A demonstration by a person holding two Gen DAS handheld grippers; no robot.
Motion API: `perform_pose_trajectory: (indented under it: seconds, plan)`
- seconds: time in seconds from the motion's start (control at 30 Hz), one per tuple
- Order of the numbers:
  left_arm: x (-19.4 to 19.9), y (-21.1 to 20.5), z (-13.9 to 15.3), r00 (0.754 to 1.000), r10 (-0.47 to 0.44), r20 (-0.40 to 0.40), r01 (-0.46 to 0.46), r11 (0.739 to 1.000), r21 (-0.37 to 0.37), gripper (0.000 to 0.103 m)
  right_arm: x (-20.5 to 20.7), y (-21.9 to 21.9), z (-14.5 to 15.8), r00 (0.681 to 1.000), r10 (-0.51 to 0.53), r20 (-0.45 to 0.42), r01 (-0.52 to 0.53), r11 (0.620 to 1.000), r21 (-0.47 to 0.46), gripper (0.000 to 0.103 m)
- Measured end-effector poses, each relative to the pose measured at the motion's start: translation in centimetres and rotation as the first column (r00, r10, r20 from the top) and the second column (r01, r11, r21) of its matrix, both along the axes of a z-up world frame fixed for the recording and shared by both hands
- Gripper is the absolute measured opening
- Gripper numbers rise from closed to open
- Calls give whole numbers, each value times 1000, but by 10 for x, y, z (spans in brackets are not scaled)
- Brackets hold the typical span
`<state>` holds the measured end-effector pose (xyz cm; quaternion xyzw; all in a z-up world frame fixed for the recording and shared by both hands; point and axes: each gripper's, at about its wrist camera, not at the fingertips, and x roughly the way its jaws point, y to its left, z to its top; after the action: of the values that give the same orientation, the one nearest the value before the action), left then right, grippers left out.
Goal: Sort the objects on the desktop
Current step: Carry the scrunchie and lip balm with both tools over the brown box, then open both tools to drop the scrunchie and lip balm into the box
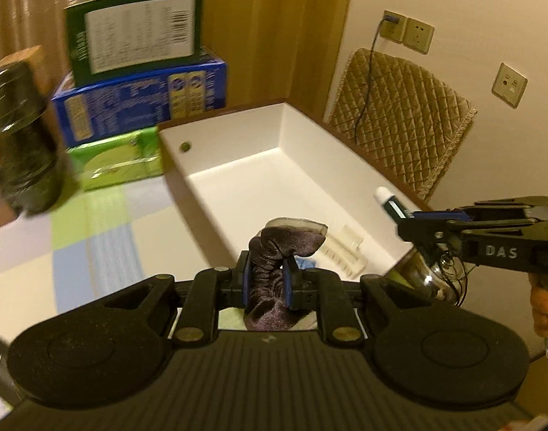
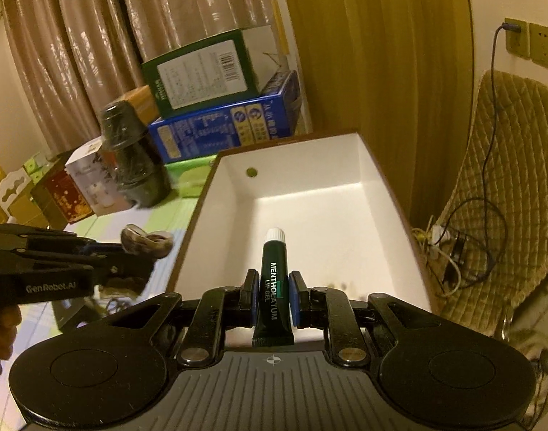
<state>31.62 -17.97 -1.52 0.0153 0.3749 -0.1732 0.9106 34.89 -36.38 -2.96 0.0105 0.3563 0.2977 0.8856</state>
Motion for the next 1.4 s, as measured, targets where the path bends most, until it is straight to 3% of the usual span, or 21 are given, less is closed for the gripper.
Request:
perform_pose_trajectory:
  seconds: [0.43,0.7,1.4]
  plan:
    - [89,-43,-24,996,12,-93,-14,1000,-18,14,86,1,-19,999,31,-20,-32,998,-47,14]
    - [132,-56,-47,989,30,-148,-27,999,24,14,123,9,-44,997,44,-58,-50,993,-105,14]
    - [175,-62,-82,973,52,-227,-34,996,84,18,157,28,-71,992,83,-92,-96,983,-158,14]
